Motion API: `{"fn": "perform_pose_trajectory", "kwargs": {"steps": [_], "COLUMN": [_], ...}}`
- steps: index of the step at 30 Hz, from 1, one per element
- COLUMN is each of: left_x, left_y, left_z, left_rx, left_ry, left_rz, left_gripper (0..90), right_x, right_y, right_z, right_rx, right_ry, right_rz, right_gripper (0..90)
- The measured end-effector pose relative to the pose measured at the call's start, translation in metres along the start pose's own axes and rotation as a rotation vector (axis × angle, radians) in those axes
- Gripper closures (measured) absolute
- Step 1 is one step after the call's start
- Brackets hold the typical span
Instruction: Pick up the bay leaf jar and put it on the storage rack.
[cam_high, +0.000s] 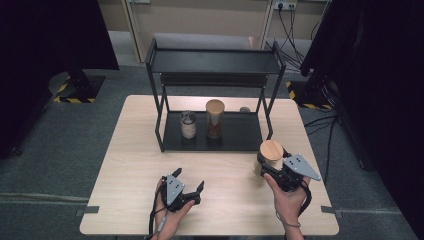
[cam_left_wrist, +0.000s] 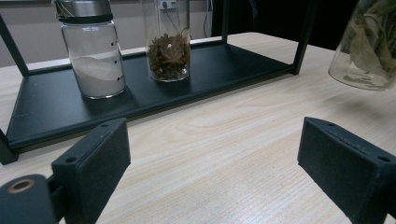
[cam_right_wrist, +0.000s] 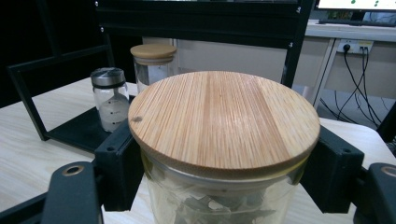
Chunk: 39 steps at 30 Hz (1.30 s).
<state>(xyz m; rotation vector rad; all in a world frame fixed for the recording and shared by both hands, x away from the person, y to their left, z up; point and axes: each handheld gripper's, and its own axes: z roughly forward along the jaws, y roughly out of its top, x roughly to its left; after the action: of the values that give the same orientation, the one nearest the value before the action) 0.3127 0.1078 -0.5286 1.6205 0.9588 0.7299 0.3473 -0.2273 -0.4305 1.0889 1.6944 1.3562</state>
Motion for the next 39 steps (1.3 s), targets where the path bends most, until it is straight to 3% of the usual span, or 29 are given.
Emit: {"fn": "perform_pose_trajectory", "kwargs": {"steps": [12,39], "left_x": [0.0,0.0], "left_y": [0.0,0.0], "left_z": [0.0,0.0], "left_rx": [0.001,0.002], "left_ry": [-0.001,-0.002], "left_rz": [0.002,0.004], "left_gripper": [8.7,8.7], "right_x": [0.007,0.012], "right_y": [0.016,0.03], "right_z": [0.013,0.04], "right_rx": [-0.017,-0.016], "right_ry": [0.002,-0.008], "right_rz": [-0.014,-0.015], "right_gripper": [25.4,25.4]}}
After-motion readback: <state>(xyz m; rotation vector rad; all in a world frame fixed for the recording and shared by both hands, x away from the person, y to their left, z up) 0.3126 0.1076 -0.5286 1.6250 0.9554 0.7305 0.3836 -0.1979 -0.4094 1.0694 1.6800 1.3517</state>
